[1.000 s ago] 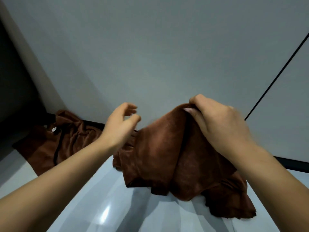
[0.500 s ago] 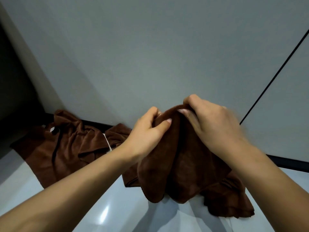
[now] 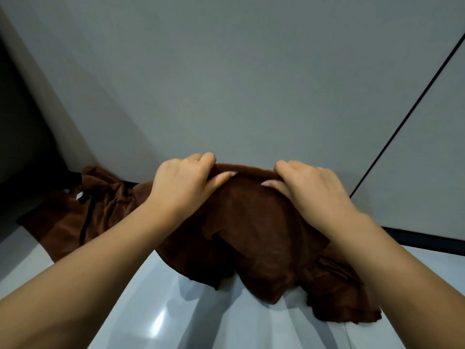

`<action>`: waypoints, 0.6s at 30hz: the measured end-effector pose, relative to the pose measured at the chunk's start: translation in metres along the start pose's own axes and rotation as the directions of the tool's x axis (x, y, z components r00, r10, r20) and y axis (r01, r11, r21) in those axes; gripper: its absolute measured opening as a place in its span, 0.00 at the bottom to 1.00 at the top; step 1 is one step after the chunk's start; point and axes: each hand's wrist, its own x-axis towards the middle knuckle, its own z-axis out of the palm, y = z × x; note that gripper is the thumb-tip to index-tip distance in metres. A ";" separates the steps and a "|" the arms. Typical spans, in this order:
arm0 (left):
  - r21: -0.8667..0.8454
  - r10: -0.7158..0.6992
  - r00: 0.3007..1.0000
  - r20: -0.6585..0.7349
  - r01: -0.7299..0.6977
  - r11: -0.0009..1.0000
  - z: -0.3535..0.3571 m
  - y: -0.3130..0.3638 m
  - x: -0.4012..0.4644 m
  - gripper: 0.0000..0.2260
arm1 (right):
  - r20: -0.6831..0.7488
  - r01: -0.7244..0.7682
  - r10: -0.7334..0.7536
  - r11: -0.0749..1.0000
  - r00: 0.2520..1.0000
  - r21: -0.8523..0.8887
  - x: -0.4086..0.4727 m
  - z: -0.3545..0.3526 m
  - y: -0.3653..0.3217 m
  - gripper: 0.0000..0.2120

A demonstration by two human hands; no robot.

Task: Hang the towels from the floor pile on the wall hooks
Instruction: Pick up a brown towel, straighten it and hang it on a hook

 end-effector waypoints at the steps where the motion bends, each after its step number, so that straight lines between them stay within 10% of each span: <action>1: 0.003 0.002 1.000 -0.007 -0.002 1.000 0.001 0.001 0.001 0.22 | 0.046 -0.053 0.052 0.998 0.998 0.017 0.001 0.001 -0.001 0.16; 9: -0.013 0.005 1.000 -0.012 -0.006 1.000 0.013 0.007 0.004 0.18 | 0.174 -0.385 0.351 0.893 0.920 0.235 0.002 0.018 -0.008 0.11; 18: 0.140 0.205 0.938 0.279 -0.251 0.958 0.046 -0.015 -0.006 0.20 | 0.147 -0.074 0.093 0.989 0.985 -0.126 -0.018 0.075 -0.013 0.18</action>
